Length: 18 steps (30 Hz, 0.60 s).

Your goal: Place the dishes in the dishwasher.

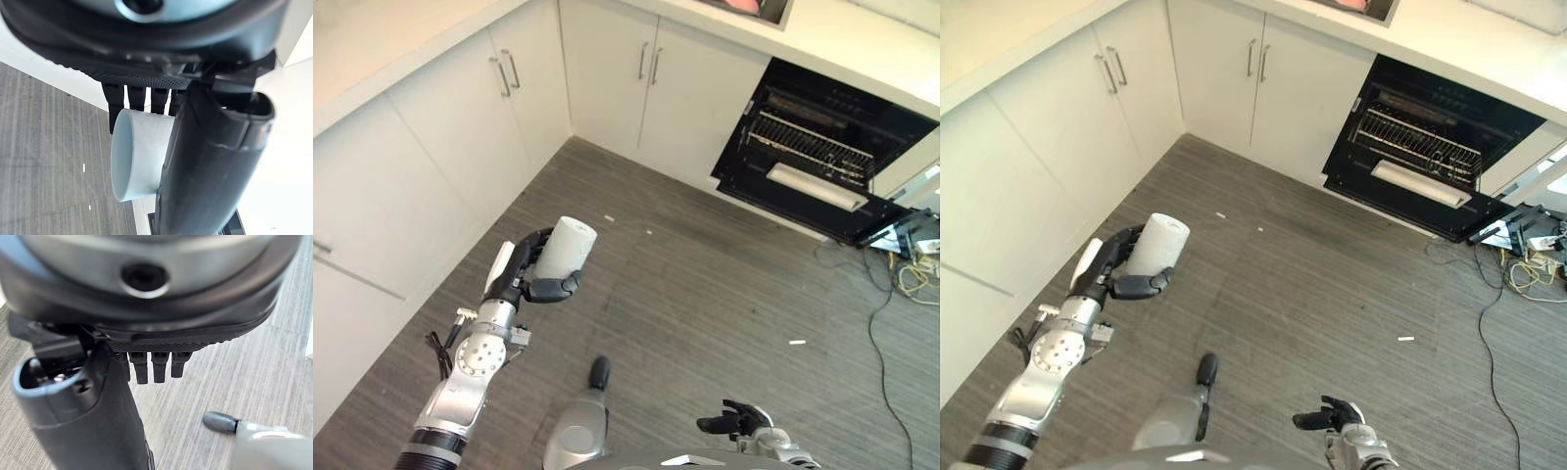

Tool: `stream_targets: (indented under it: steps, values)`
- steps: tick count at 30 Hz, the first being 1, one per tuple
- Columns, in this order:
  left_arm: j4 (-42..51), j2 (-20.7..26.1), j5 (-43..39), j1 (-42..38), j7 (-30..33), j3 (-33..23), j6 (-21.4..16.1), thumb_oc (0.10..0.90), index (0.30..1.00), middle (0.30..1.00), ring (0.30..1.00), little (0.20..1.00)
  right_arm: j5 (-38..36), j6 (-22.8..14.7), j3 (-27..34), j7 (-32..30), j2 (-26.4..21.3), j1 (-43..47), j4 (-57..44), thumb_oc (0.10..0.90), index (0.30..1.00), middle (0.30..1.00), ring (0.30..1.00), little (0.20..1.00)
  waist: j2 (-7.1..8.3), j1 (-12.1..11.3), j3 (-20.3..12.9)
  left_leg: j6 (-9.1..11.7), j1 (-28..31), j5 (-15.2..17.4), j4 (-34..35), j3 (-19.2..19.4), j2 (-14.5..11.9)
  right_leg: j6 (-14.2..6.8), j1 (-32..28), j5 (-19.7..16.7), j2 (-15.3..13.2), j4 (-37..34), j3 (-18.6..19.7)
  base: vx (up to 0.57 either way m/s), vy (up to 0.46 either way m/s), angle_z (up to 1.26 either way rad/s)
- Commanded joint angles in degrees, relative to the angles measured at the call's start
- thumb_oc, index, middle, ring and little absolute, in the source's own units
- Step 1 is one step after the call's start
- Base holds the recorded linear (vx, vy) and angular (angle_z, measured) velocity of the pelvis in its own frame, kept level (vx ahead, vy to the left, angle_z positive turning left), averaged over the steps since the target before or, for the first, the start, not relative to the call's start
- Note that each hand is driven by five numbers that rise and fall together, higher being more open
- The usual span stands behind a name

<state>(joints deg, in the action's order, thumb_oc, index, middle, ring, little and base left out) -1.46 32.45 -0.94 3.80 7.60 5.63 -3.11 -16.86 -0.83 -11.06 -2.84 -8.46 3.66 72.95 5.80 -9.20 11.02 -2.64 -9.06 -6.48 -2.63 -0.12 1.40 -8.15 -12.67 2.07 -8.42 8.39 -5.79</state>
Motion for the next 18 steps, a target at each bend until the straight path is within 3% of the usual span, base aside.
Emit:
stream_targets:
  steps: [1, 2, 3, 4, 5, 6, 8, 9, 10, 12, 15, 18]
  values:
    - [11.2, 5.4, 4.4, -2.9, -0.6, -1.3, -5.2, 0.4, 0.3, 0.3, 0.3, 0.3, 0.8, -0.5, 1.7, 0.2, -1.1, -0.3, -0.5, 0.8, 0.9, 0.9, 0.9, 0.9, -0.73, 1.5, -4.3, 1.4, -2.8, 3.3, -3.6, -2.9, -0.6, -3.5, 4.8, -11.7, -1.4, 22.4, 1.4, 0.22, 0.389, 0.18]
    - [11.2, 5.4, 4.4, -2.9, -0.6, -1.3, -5.2, 0.4, 0.3, 0.3, 0.3, 0.3, 0.8, -0.5, 1.7, 0.2, -1.1, -0.2, -0.5, 0.8, 0.9, 0.9, 0.9, 0.9, -0.75, 1.5, -4.3, 1.4, -2.8, 3.3, -3.7, -2.9, -0.7, -3.5, 4.9, -11.7, -1.3, 22.5, 1.4, 0.38, 0.434, 0.3]
    - [11.5, 6.1, 5.5, -4.0, -0.6, -1.2, -4.9, 0.4, 0.3, 0.3, 0.3, 0.3, 0.5, -0.6, 2.1, 0.2, -0.5, -0.1, -0.9, 0.8, 0.9, 0.9, 0.9, 0.9, -2.44, 2.3, -3.7, 0.8, 0.5, 5.4, -3.6, -3.7, -1.5, -3.8, 8.0, -11.7, -2.5, 29.4, -1.7, 0.21, 0.182, 0.31]
    - [11.5, 6.1, 5.5, -4.1, -0.6, -1.2, -4.9, 0.4, 0.3, 0.3, 0.3, 0.3, 0.5, -0.6, 2.1, 0.2, -0.5, 0.0, -0.9, 0.8, 0.9, 0.9, 0.9, 0.9, -2.75, 2.4, -3.8, 0.8, 0.3, 5.1, -3.5, -3.9, -1.8, -3.7, 8.2, -12.0, -2.2, 29.3, -1.8, 0.51, 0.352, 0.46]
    - [11.7, 6.0, 6.3, -4.4, 0.1, -1.2, -5.1, 0.4, 0.3, 0.3, 0.3, 0.3, -0.5, -1.3, 2.1, 0.3, -0.2, 0.2, -2.2, 0.8, 0.9, 0.9, 0.9, 0.9, -3.21, 3.4, -3.6, 0.8, 4.8, 6.5, -1.7, -4.2, -1.9, -2.5, 11.7, -8.2, -3.2, 28.0, -6.2, 0.28, 0.166, 0.47]
    - [11.7, 6.0, 6.4, -4.4, 0.2, -1.2, -5.1, 0.4, 0.3, 0.3, 0.3, 0.3, -0.5, -1.3, 2.1, 0.3, -0.2, 0.2, -2.3, 0.8, 0.9, 0.9, 0.9, 0.9, -3.33, 3.5, -3.6, 0.9, 4.9, 6.3, -1.5, -4.4, -2.0, -2.3, 11.6, -8.3, -3.1, 27.8, -6.5, 0.44, 0.212, 0.31]
    - [12.1, 6.5, 7.0, -4.6, -0.5, -0.7, -5.5, 0.4, 0.3, 0.3, 0.3, 0.3, -1.5, -2.1, 1.7, 0.6, -0.3, 0.4, -4.5, 0.8, 0.9, 0.9, 0.9, 0.9, -3.07, 5.1, -3.2, 1.0, 8.7, 7.3, 0.2, -5.2, -1.2, -1.5, 14.1, -4.8, -1.5, 20.5, -9.6, 0.4, 0.091, 0.21]
    - [13.1, 7.3, 7.8, -3.9, -0.7, -1.5, -5.7, 0.4, 0.3, 0.3, 0.3, 0.3, -1.7, -2.8, 1.3, 0.4, -0.6, 1.0, -6.6, 0.8, 0.9, 0.9, 0.9, 0.9, -2.12, 5.0, -3.2, 1.6, 11.2, 9.1, 1.1, -4.0, -0.7, -1.9, 16.3, -4.6, -2.8, 11.2, -14.4, 0.38, 0.047, 0.25]
    - [13.3, 7.3, 7.8, -3.6, -0.7, -1.7, -5.6, 0.4, 0.3, 0.3, 0.3, 0.3, -1.7, -2.7, 1.1, 0.3, -0.5, 0.9, -6.8, 0.8, 0.9, 0.9, 0.9, 0.9, -2.36, 5.4, -3.0, 1.8, 11.9, 9.3, 1.4, -4.3, -1.1, -1.8, 15.1, -4.8, -2.2, 9.9, -14.9, 0.36, 0.026, 0.06]
    - [13.5, 7.4, 8.9, -2.5, -0.8, -2.5, -5.8, 0.4, 0.3, 0.3, 0.3, 0.3, -1.4, -3.1, 0.0, 0.1, -0.5, 1.8, -9.8, 0.8, 0.9, 0.9, 0.9, 0.9, -1.4, 5.2, -3.0, 2.4, 15.1, 10.9, 2.8, -3.1, -1.3, -2.3, 17.5, -6.3, -1.9, 2.4, -19.9, 0.3, 0.001, -0.09]
    - [12.9, 6.3, 9.8, -1.6, -0.6, -3.0, -5.9, 0.4, 0.3, 0.3, 0.3, 0.3, -1.1, -3.8, -1.9, 0.5, -0.2, 3.1, -13.6, 0.8, 0.9, 0.9, 0.9, 0.9, -0.64, 4.4, -3.2, 3.2, 20.0, 14.0, 4.2, -0.7, -2.2, -3.6, 18.6, -7.9, -0.5, -3.2, -25.8, 0.37, 0.002, 0.1]
    - [13.3, 5.3, 10.5, 0.4, -1.2, -4.1, -6.2, 0.4, 0.3, 0.3, 0.3, 0.3, -0.8, -4.2, -3.1, 0.8, -0.4, 2.2, -17.0, 0.8, 0.9, 0.9, 0.9, 0.9, -0.53, 3.7, -4.7, 3.6, 23.8, 17.8, 3.8, 1.6, -2.8, -2.3, 16.1, -6.5, 0.8, -5.4, -29.3, 0.45, 0.01, -0.1]
